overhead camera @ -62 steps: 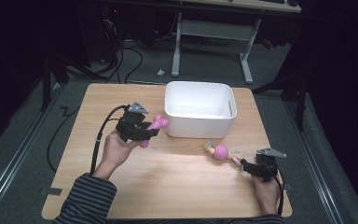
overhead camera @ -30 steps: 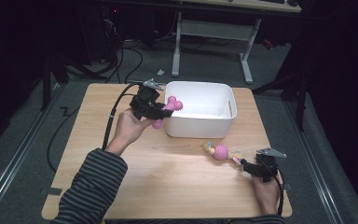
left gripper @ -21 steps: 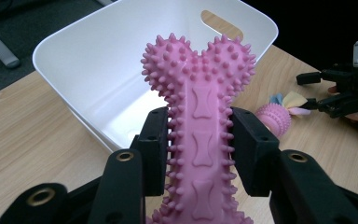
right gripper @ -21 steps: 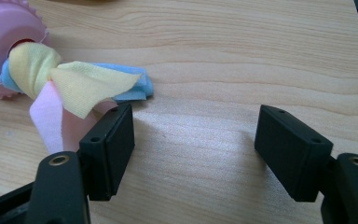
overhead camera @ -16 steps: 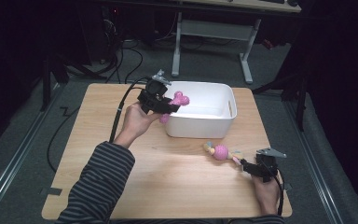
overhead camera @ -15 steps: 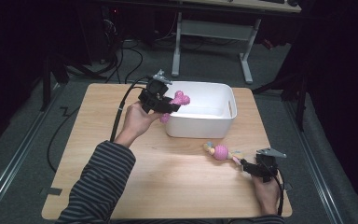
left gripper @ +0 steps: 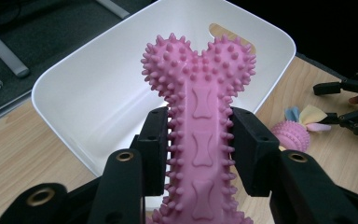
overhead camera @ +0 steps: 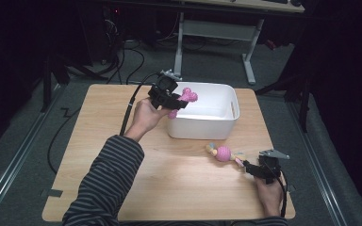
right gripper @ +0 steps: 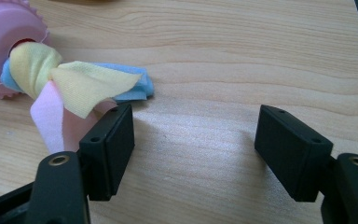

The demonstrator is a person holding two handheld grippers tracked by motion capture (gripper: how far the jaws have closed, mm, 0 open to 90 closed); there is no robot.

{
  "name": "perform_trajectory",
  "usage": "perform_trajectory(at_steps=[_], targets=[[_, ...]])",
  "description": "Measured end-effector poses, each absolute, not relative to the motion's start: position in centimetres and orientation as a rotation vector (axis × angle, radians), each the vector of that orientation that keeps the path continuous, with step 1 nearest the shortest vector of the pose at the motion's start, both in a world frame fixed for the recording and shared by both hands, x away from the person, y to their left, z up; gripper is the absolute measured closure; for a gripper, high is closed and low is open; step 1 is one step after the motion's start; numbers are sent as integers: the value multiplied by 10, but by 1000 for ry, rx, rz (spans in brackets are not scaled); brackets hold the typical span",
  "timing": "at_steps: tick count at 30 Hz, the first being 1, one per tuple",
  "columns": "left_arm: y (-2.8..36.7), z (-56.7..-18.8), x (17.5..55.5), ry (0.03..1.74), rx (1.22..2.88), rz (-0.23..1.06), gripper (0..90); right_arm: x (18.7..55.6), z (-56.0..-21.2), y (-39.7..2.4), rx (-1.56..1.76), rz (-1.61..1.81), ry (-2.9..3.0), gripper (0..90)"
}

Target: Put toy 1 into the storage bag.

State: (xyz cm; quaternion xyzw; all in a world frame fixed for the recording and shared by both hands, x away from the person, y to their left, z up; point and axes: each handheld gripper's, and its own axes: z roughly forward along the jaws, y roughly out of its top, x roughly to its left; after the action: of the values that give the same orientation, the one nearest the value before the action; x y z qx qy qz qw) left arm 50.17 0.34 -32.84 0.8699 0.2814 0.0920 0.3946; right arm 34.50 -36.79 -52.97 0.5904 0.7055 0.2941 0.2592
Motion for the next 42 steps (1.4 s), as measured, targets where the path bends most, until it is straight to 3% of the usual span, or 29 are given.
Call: perform_trajectory(at_steps=[42], targets=[[-54,-367,544,780,2293,288,587,345,-530,-367,1599,797,1916,285]])
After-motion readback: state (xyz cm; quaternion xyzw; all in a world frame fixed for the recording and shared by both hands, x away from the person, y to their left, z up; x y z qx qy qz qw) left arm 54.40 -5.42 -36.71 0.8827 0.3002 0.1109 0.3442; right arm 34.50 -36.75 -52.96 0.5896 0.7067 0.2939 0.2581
